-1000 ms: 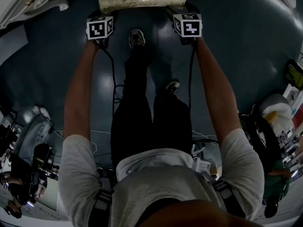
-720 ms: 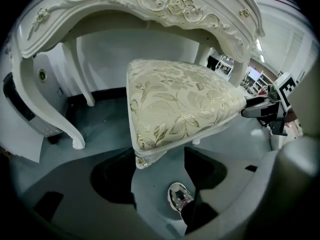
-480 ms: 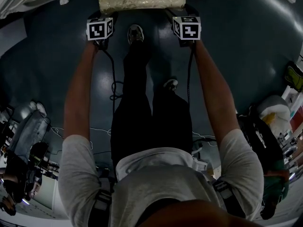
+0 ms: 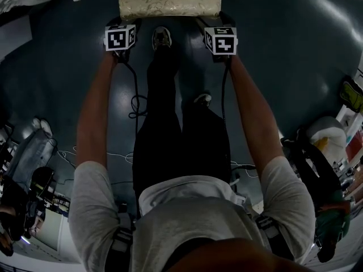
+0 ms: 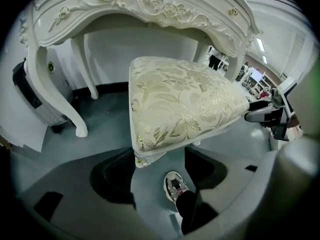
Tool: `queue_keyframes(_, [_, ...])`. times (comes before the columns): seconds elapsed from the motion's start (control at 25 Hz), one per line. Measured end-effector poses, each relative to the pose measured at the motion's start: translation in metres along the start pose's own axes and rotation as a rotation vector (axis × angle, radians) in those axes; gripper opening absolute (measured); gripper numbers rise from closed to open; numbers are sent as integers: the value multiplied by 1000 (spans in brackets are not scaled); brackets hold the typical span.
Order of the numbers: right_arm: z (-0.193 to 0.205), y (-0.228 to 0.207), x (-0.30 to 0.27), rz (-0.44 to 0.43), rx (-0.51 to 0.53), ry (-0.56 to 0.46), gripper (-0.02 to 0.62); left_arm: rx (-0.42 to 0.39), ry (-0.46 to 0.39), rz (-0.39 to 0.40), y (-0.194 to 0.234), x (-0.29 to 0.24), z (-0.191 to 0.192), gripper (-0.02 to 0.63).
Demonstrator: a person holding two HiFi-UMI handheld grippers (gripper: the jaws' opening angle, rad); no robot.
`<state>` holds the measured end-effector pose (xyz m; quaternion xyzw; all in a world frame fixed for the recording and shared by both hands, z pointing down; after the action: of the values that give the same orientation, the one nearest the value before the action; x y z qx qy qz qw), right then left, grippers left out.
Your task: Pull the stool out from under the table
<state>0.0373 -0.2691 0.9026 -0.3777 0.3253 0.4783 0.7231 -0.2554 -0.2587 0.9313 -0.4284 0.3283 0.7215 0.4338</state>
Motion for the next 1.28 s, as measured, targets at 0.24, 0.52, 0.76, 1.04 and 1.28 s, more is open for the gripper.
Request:
queue_keyframes(0.24, [22, 6, 9, -4, -3, 13, 368, 0, 20, 1, -10, 8, 22, 295])
queue_keyframes(0.52, [49, 17, 27, 2, 0, 24, 368, 3, 31, -3, -22, 24, 48, 296])
queue_keyframes(0.76, [77, 30, 41, -5, 1, 62, 368, 16, 56, -6, -31, 34, 73, 296])
queue_keyframes(1.04, [104, 36, 48, -4, -4, 72, 368, 17, 69, -10, -40, 38, 99, 296])
queue_keyframes(1.28, [113, 38, 60, -22, -19, 87, 367, 50, 95, -16, -48, 48, 116, 295])
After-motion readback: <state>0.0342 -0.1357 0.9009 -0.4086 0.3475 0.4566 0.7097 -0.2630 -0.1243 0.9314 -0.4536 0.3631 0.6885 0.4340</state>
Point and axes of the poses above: the fingertips, and each gripper's own axes: x backward along the fingers, y to its left, z out of its underside, the point moved 3 cm from there along x, backward along the fingers, and after that the axes turned 9 degrees about -x, right-handed, at the moved point
